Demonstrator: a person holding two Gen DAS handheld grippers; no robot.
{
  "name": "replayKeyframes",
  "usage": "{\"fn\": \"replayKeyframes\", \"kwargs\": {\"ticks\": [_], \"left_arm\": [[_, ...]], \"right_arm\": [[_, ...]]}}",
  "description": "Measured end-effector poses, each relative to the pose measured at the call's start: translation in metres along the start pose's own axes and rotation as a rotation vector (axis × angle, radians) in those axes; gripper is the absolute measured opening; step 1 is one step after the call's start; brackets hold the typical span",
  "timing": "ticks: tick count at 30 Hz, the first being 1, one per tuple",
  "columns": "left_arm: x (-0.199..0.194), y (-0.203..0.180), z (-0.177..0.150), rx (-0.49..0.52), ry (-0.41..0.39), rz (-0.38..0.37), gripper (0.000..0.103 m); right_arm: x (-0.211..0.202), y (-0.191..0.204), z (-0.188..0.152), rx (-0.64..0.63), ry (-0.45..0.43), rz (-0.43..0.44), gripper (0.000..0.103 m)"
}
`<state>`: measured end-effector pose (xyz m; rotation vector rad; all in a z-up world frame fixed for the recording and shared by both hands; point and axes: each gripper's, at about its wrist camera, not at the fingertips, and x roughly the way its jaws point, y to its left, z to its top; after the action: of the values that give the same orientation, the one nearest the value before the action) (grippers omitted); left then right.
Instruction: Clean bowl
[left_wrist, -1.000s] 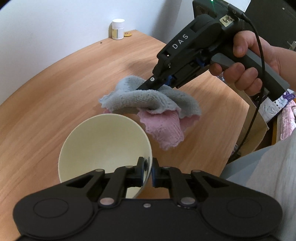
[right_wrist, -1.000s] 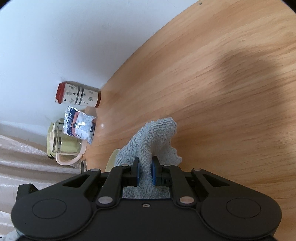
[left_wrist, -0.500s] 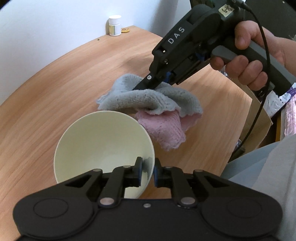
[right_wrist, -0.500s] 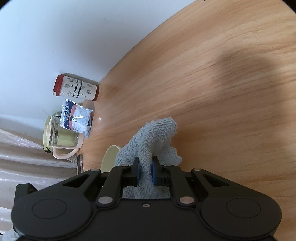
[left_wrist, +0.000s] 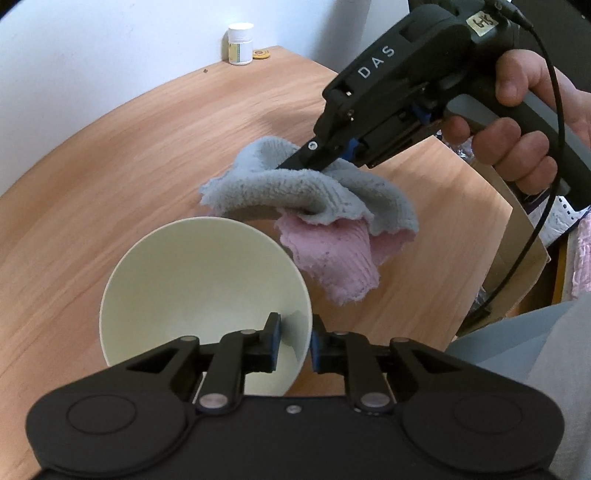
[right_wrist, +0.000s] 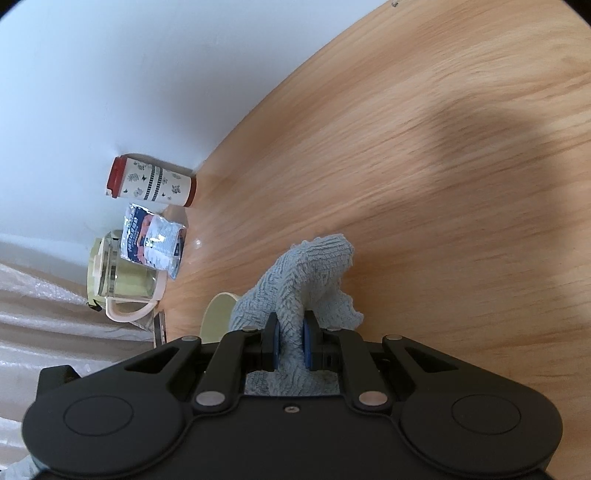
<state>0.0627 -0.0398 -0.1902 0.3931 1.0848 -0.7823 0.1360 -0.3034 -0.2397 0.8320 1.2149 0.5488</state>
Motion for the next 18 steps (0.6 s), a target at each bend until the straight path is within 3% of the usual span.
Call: {"fn": "replayKeyframes", "kwargs": {"ticks": [5,10,15,18], "left_arm": [[-0.003,0.002,0.002,-0.059,-0.013,-0.004,0.015],[-0.013,0.006,0.005,-0.134,-0.025,0.006,0.040],[-0.038,0.011,0.008,-0.187,-0.032,0.036,0.044],[-0.053,0.019,0.007,-0.210,-0.051,0.110,0.047]], "right_arm": [[-0.001,0.000,-0.001,-0.003,-0.002,0.005,0.014],[-0.005,-0.003,-0.001,-0.009,0.000,0.007,0.014],[-0.012,-0.004,0.003,-0.013,-0.009,0.013,0.014],[-0.015,-0.004,0.004,-0.009,-0.022,0.028,0.014]]}}
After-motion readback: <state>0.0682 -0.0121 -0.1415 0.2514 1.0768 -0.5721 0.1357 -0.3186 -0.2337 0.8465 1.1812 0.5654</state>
